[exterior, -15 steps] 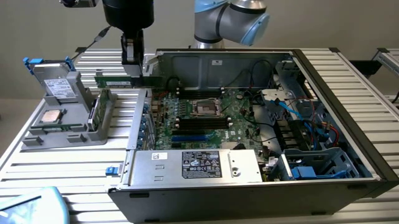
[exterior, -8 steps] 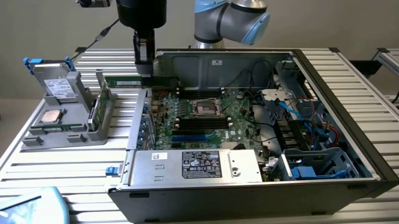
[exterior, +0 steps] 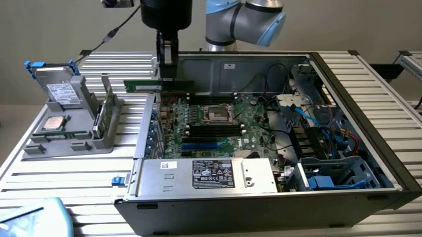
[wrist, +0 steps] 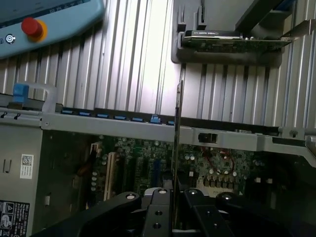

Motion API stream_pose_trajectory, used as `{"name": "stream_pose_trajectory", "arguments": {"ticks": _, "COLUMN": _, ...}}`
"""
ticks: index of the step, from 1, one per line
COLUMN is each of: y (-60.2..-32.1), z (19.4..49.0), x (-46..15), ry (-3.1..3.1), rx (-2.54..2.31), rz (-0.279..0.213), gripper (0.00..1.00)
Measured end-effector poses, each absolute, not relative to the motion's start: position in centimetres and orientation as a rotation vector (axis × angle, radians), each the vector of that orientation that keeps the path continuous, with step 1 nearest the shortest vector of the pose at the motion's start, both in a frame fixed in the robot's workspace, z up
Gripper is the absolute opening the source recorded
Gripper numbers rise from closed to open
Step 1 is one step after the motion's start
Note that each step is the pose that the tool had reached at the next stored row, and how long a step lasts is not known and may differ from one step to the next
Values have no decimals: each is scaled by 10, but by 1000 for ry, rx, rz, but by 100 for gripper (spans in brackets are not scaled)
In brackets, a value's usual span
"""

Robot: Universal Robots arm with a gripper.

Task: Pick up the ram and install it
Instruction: 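Pick up the ram and move it above insertion slot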

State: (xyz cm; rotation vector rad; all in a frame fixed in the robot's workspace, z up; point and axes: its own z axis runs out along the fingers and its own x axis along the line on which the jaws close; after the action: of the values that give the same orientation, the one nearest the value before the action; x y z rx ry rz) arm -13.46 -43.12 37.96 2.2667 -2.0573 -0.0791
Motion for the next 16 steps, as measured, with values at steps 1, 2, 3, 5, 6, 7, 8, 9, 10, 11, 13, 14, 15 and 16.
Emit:
{"name": "stream_pose_trajectory", "arguments": {"ticks": 1, "y": -431, "z": 380, "x": -132, "ry": -2057, "rx": 2267, "rz": -79, "gripper": 14}}
{"name": "stream_pose_trajectory", "arguments": {"ticks": 2, "y": -431, "z": 380, "x": -128, "ry": -2057, "rx": 2267, "rz": -79, "gripper": 14}}
{"name": "stream_pose_trajectory", "arguments": {"ticks": 3, "y": -431, "z": 380, "x": -125, "ry": -2057, "rx": 2267, "rz": -79, "gripper": 14}}
{"name": "stream_pose_trajectory", "arguments": {"ticks": 5, "y": -431, "z": 380, "x": -119, "ry": -2057, "rx": 2267, "rz": -79, "gripper": 14}}
{"name": "stream_pose_trajectory", "arguments": {"ticks": 6, "y": -431, "z": 380, "x": -116, "ry": -2057, "rx": 2267, "rz": -79, "gripper": 14}}
{"name": "stream_pose_trajectory", "arguments": {"ticks": 7, "y": -431, "z": 380, "x": -113, "ry": -2057, "rx": 2267, "rz": -79, "gripper": 14}}
{"name": "stream_pose_trajectory", "arguments": {"ticks": 8, "y": -431, "z": 380, "x": -109, "ry": -2057, "rx": 2267, "rz": -79, "gripper": 14}}
{"name": "stream_pose_trajectory", "arguments": {"ticks": 9, "y": -431, "z": 380, "x": -106, "ry": -2057, "rx": 2267, "rz": -79, "gripper": 14}}
{"name": "stream_pose_trajectory", "arguments": {"ticks": 10, "y": -431, "z": 380, "x": -103, "ry": -2057, "rx": 2267, "rz": -79, "gripper": 14}}
{"name": "stream_pose_trajectory", "arguments": {"ticks": 11, "y": -431, "z": 380, "x": -100, "ry": -2057, "rx": 2267, "rz": -79, "gripper": 14}}
{"name": "stream_pose_trajectory", "arguments": {"ticks": 13, "y": -431, "z": 380, "x": -93, "ry": -2057, "rx": 2267, "rz": -79, "gripper": 14}}
{"name": "stream_pose_trajectory", "arguments": {"ticks": 14, "y": -431, "z": 380, "x": -90, "ry": -2057, "rx": 2267, "rz": -79, "gripper": 14}}
{"name": "stream_pose_trajectory", "arguments": {"ticks": 15, "y": -431, "z": 380, "x": -86, "ry": -2057, "rx": 2267, "rz": -79, "gripper": 14}}
{"name": "stream_pose_trajectory", "arguments": {"ticks": 16, "y": -431, "z": 380, "x": -83, "ry": -2057, "rx": 2267, "rz": -79, "gripper": 14}}
